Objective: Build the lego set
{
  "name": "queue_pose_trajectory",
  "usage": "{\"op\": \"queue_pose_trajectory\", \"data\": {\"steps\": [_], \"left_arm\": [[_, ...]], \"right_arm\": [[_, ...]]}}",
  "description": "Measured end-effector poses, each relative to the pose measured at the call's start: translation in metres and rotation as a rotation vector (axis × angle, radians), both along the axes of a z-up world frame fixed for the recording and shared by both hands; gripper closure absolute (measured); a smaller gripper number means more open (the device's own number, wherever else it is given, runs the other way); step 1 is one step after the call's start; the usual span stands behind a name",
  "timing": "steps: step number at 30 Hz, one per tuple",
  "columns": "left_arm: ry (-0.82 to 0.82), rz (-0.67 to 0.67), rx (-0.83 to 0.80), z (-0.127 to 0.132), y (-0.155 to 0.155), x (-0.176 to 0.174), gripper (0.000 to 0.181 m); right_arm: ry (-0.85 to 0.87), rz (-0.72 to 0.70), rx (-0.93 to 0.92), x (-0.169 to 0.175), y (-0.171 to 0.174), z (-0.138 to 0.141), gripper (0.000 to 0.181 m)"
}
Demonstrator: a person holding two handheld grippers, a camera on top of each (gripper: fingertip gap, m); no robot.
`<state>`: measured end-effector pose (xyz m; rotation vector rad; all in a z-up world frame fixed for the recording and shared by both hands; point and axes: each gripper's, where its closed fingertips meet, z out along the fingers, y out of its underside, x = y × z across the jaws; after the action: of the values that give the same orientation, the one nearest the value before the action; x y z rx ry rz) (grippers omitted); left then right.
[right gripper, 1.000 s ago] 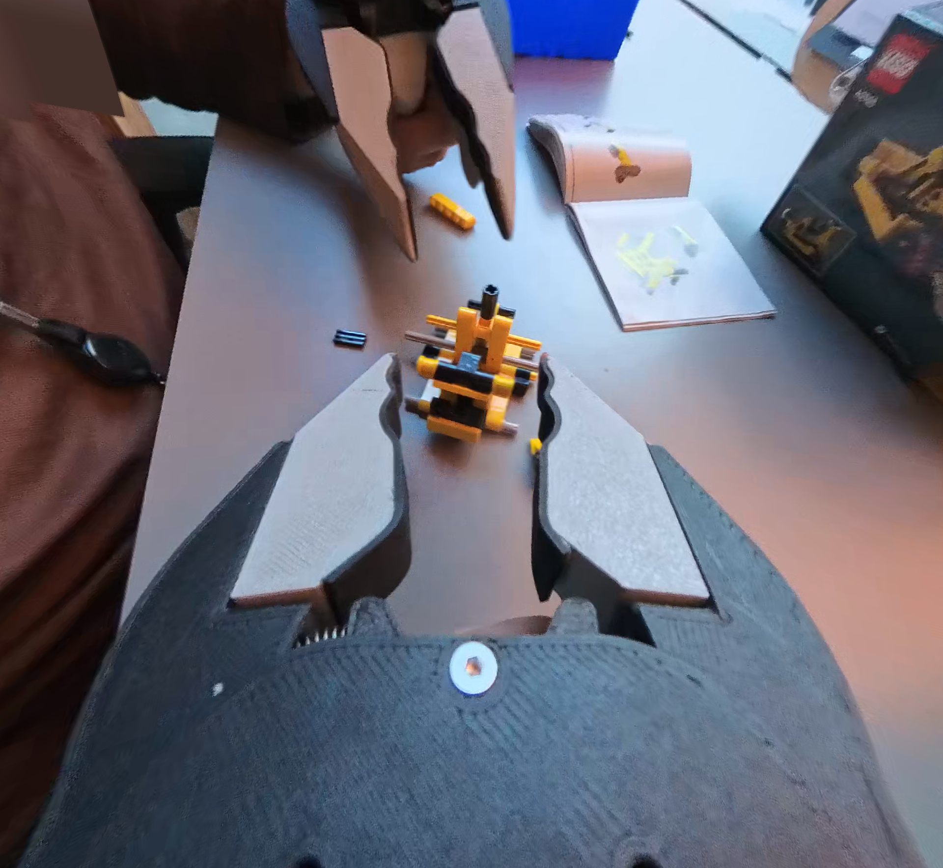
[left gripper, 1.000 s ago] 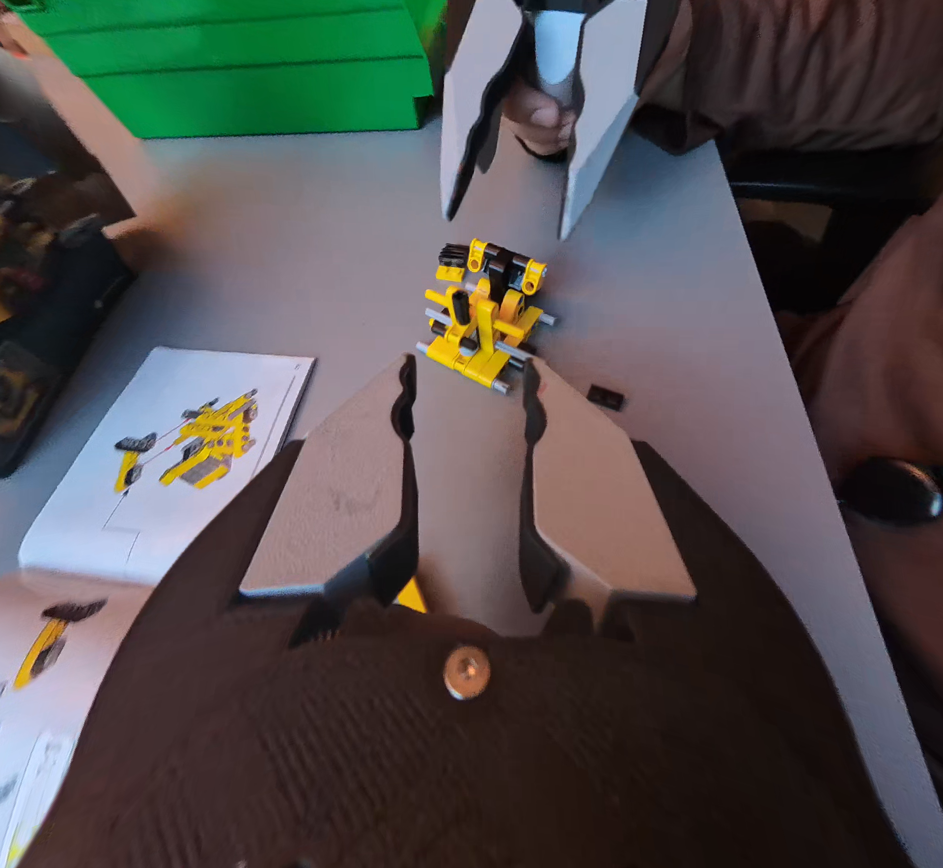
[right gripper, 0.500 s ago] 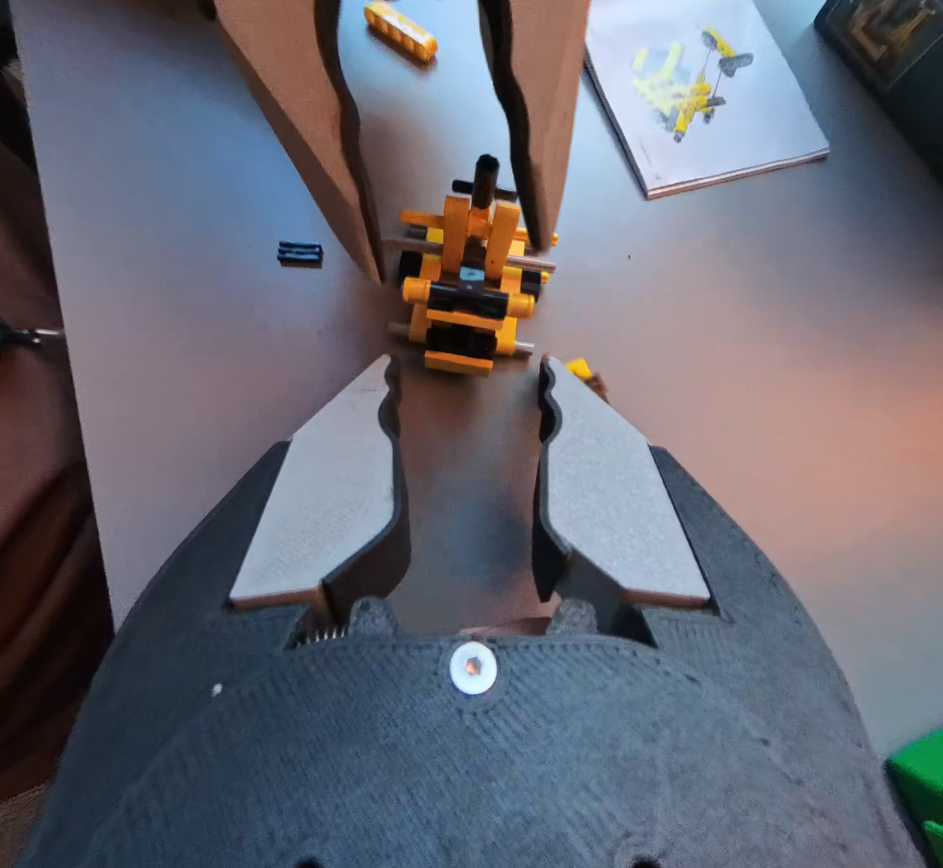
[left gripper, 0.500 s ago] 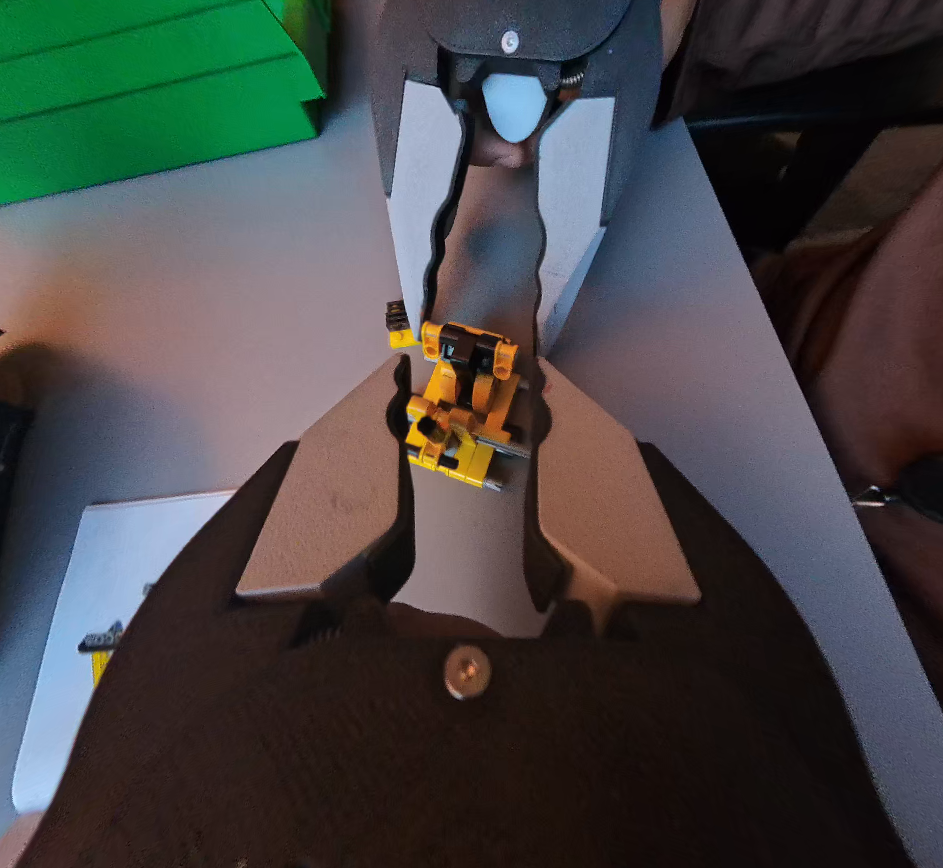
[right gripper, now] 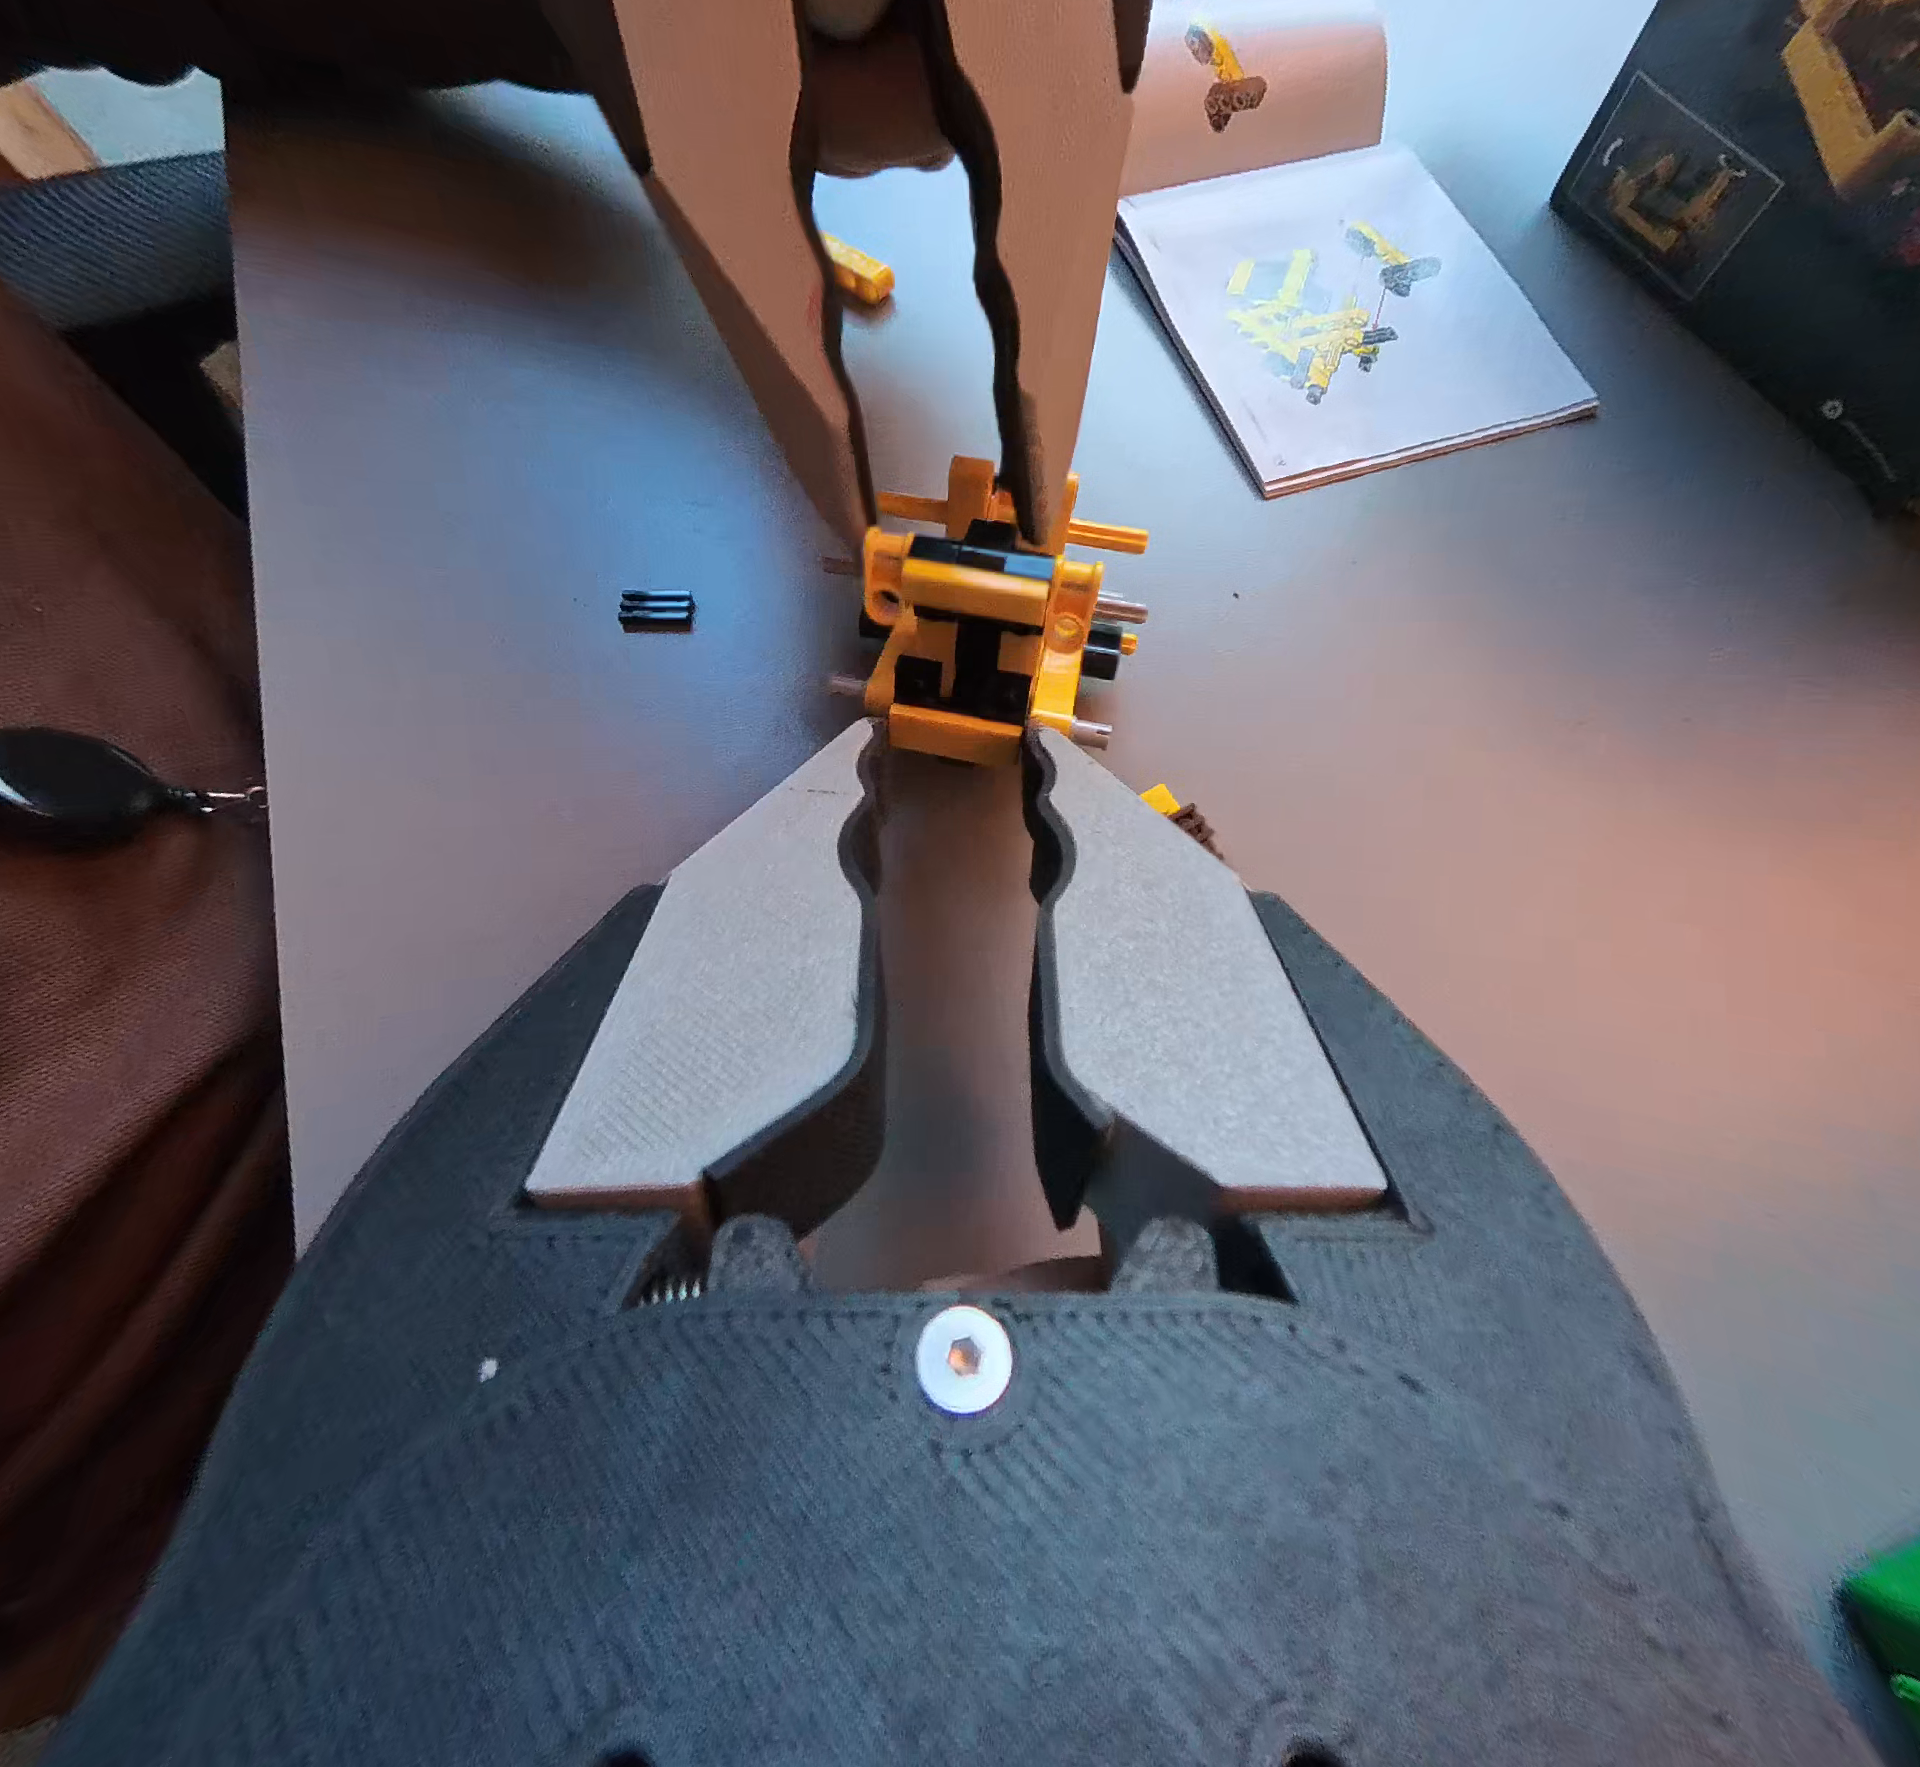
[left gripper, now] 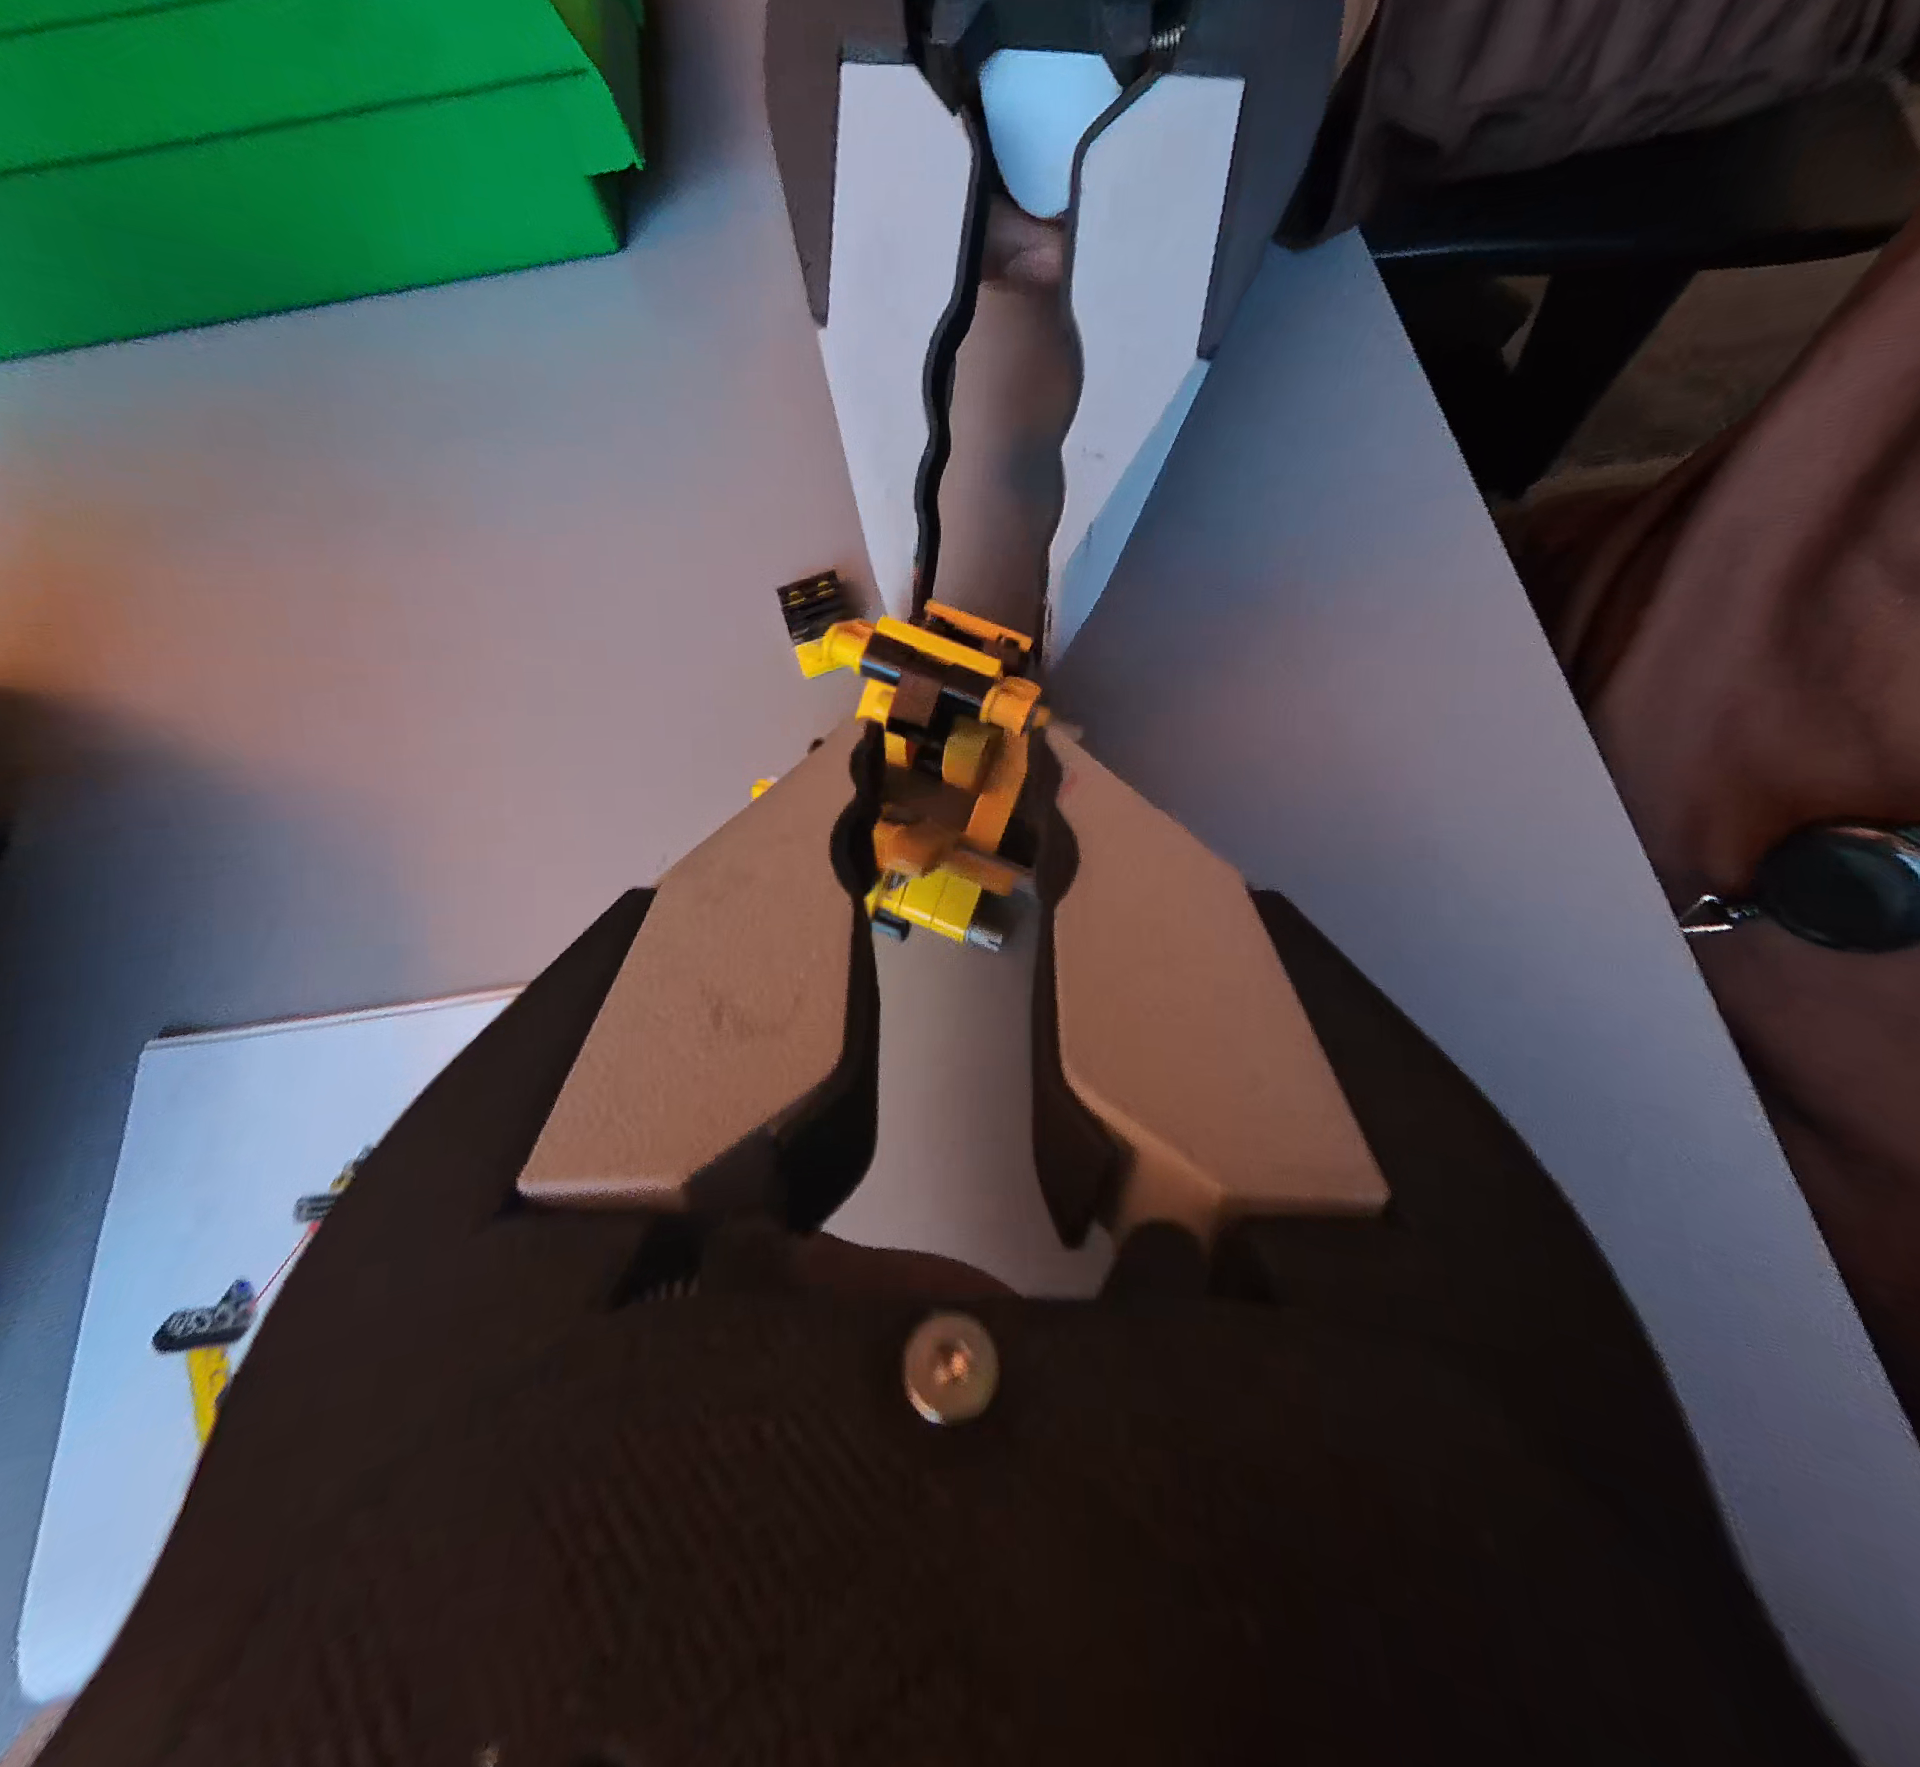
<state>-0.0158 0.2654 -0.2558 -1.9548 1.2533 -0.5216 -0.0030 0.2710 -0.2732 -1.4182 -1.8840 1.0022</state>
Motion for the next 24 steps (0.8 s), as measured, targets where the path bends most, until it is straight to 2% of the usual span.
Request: {"op": "queue_pose_trajectory", "data": {"steps": [4, 9, 12, 15, 17, 24], "left_arm": [[-0.024, 0.022, 0.001, 0.005, 0.003, -0.008, 0.161], [-0.030, -0.003, 0.017, 0.014, 0.001, -0.003, 0.150], [0.048, -0.031, 0.020, 0.007, 0.001, 0.003, 0.136], [0.108, -0.058, 0.029, -0.004, 0.007, 0.006, 0.133], [0.078, -0.079, 0.006, -0.004, 0.007, 0.011, 0.140], [-0.062, -0.089, -0.030, 0.006, 0.006, 0.009, 0.141]], "right_arm": [[0.004, -0.010, 0.000, -0.001, 0.002, 0.000, 0.160], [0.038, -0.011, -0.008, 0.000, 0.003, 0.006, 0.160], [0.061, -0.010, -0.024, -0.001, 0.002, 0.010, 0.160], [0.065, -0.003, -0.034, -0.001, 0.000, 0.012, 0.160], [0.060, 0.001, -0.023, 0.000, -0.001, 0.011, 0.159], [0.056, 0.027, -0.035, 0.006, -0.001, 0.011, 0.160]]}}
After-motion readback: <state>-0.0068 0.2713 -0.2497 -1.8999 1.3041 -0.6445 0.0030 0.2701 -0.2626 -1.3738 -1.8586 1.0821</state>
